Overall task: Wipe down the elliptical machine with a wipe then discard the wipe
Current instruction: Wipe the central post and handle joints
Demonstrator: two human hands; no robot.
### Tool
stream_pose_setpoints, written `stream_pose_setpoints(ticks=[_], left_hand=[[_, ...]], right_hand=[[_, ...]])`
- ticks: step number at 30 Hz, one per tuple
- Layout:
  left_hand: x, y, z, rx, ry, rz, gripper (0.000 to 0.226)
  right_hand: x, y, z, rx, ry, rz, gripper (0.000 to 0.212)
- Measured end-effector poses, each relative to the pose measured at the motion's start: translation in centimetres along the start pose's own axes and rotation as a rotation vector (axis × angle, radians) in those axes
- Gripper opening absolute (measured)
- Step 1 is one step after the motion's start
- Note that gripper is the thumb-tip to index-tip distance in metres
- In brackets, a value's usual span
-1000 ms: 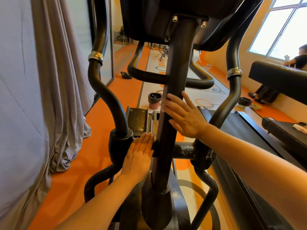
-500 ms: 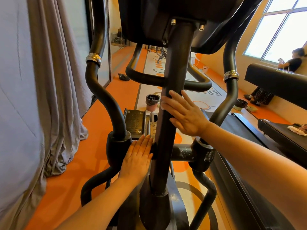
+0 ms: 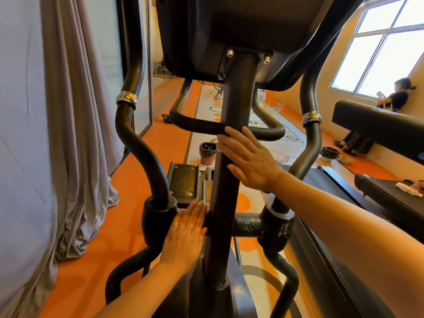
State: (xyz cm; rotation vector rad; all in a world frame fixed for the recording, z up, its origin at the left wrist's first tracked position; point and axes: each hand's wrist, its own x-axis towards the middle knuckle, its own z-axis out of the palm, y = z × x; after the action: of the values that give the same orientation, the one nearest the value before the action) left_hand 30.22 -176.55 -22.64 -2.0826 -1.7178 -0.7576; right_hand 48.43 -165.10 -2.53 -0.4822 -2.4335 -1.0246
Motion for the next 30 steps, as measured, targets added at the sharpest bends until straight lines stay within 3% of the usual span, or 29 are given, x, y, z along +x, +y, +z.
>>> stream_pose_setpoints(ticks=[6,10,15,23,30], left_hand=[[0.1,0.2,-0.1,0.01,-0.02,0.012,0.056],[0.0,0.0,0.0,-0.014,-0.033,-0.007,0.055],[0.0,0.1,-0.1,-0.02,-0.028,-0.022,0.055],[-0.1,0.1,-0.2,-0.033,-0.066,-0.045,0.056],[0.0,0.2,-0.5,-0.062,-0.091,-0.067,0.058]], right_hand=[[0.3,2.5,-1.1,-0.104,-0.08,-0.345,0.048],[3.0,5.6,-2.9,-0.136,-0.029,-0.153,0.051],[3.2,3.9,-2.3,-0.037,0.009,0.017,0.058],[3.1,5.2,-2.6,-0.055,-0.075,-0.254,0.053],[4.7,4.9,-3.3,0.054,0.021,0.096,0.058]])
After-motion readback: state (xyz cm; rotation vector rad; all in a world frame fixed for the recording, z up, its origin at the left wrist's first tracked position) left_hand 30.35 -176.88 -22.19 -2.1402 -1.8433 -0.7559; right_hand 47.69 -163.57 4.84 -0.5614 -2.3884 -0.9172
